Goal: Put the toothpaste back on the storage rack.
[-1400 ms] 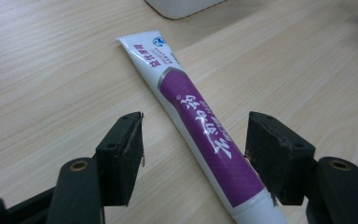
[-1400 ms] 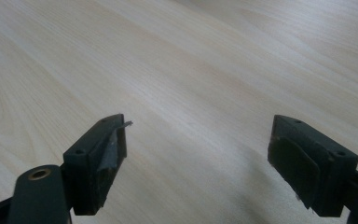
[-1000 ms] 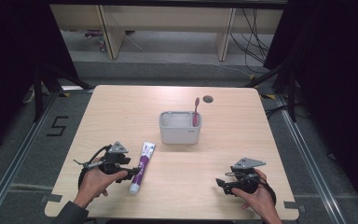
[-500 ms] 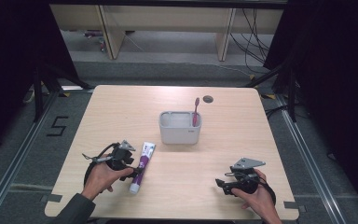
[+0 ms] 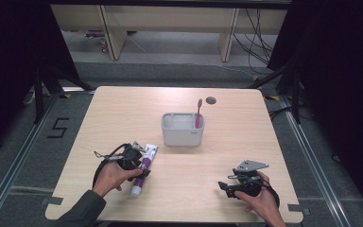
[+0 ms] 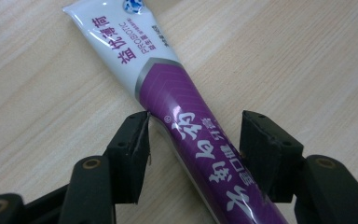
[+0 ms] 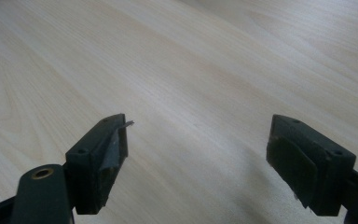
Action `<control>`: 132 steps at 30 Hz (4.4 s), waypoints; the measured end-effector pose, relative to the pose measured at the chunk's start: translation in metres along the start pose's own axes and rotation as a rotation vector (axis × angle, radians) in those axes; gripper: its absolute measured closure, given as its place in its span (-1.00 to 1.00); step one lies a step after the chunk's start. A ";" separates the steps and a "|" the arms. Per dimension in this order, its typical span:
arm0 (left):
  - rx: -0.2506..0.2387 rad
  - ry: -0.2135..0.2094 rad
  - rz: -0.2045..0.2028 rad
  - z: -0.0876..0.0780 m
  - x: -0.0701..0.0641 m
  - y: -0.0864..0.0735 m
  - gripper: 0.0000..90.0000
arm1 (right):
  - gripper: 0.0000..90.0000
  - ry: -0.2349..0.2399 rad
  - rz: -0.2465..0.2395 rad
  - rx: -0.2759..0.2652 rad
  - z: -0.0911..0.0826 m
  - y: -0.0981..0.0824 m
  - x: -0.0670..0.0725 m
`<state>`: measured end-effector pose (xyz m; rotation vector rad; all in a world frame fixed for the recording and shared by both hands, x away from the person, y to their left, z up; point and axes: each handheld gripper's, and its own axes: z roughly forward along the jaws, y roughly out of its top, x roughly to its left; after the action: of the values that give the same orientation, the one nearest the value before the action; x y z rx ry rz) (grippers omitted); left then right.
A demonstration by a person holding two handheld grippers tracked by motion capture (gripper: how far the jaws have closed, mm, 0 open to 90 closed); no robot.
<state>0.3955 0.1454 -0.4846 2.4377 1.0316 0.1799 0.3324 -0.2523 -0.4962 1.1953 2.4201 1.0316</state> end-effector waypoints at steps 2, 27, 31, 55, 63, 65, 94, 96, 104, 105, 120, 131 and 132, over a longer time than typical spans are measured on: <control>0.010 -0.006 0.008 0.001 0.001 0.001 -0.03 | -0.53 -0.004 -0.022 -0.008 0.001 0.000 -0.001; 0.134 0.015 0.143 0.007 -0.006 0.014 0.38 | -0.48 0.003 -0.021 -0.001 0.000 0.000 -0.001; 0.147 0.012 0.137 0.008 -0.007 0.015 0.39 | -0.48 0.003 -0.022 0.000 0.000 0.000 -0.001; 0.182 -0.012 0.192 0.005 -0.007 0.018 0.55 | -0.46 0.008 -0.003 0.006 0.000 0.000 0.001; 0.123 -0.029 0.177 -0.005 -0.004 0.018 0.57 | -0.46 0.007 -0.012 0.004 0.001 -0.001 0.000; 0.092 -0.033 0.170 -0.010 -0.002 0.018 0.57 | -0.46 0.006 -0.011 0.002 0.001 -0.001 0.000; -0.189 -0.091 0.065 -0.052 0.011 0.023 0.57 | -0.45 0.002 0.001 0.002 0.001 -0.001 -0.002; -0.184 -0.091 0.077 -0.054 0.010 0.022 0.57 | -0.45 0.001 0.001 -0.001 0.002 -0.001 -0.002; -0.227 -0.108 0.079 -0.063 0.006 0.024 0.57 | -0.45 0.001 0.000 0.000 0.001 -0.001 -0.002; -0.233 -0.109 0.078 -0.064 0.006 0.025 0.57 | -0.45 0.001 0.000 0.000 0.002 -0.001 -0.002; -0.379 -0.092 0.046 -0.075 0.004 0.051 0.57 | -0.45 0.004 0.025 0.010 0.000 -0.001 -0.002; -0.528 -0.087 -0.004 -0.074 0.005 0.080 0.57 | -0.45 0.000 0.029 -0.005 0.001 -0.002 -0.002; -0.542 -0.068 -0.004 -0.073 0.004 0.082 0.57 | -0.45 0.000 0.023 -0.004 0.001 -0.002 -0.003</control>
<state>0.4294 0.1270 -0.3814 1.9369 0.8263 0.3259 0.3337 -0.2550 -0.4983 1.2247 2.4087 1.0433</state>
